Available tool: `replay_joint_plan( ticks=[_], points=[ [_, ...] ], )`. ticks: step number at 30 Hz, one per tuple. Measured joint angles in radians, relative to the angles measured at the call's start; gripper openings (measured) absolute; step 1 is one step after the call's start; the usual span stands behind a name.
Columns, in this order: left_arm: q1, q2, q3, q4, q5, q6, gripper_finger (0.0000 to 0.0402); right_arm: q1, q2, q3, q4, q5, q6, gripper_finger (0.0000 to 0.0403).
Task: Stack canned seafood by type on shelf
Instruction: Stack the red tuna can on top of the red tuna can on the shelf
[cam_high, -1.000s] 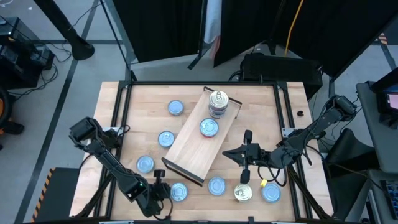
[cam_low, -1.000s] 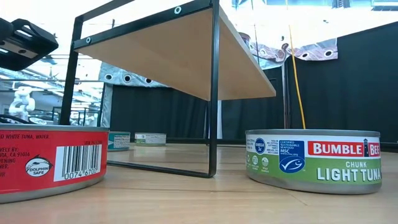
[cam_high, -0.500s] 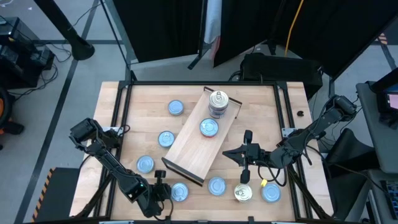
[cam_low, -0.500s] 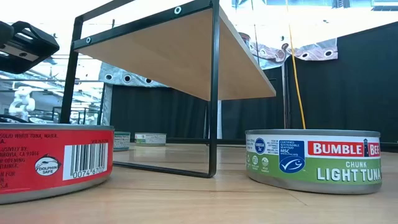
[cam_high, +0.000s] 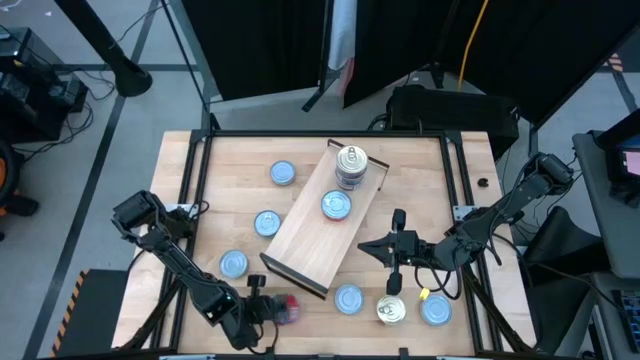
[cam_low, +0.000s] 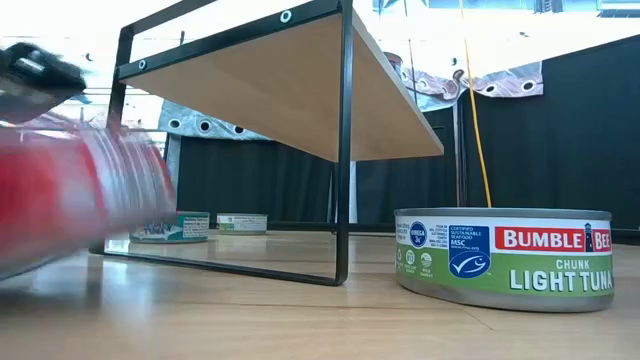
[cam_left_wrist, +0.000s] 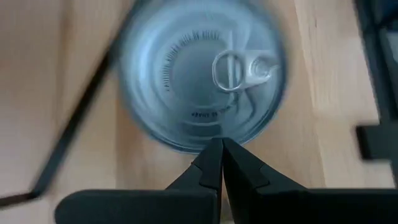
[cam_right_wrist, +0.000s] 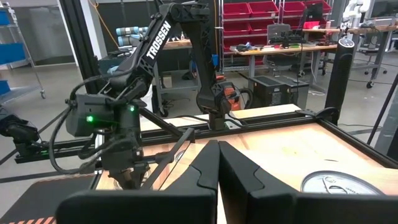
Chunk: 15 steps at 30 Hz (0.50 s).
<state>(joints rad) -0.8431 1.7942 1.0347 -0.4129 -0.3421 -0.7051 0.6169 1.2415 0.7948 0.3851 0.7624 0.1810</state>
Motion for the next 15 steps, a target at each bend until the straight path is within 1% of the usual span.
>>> replay_joint_plan(
  ticks=[4,12,15],
  points=[
    [0.001,0.004,-0.004,-0.016,0.026,0.0,0.0014,0.0,0.0,0.0,0.0,-0.003,0.0,0.0],
    [-0.001,0.003,-0.003,-0.08,0.022,-0.023,0.0014,0.0,0.0,0.0,0.0,-0.005,0.0,0.0],
    [-0.001,-0.014,-0.003,-0.104,0.04,-0.023,0.0014,0.0,0.0,0.0,0.0,-0.004,-0.002,0.0]
  ],
)
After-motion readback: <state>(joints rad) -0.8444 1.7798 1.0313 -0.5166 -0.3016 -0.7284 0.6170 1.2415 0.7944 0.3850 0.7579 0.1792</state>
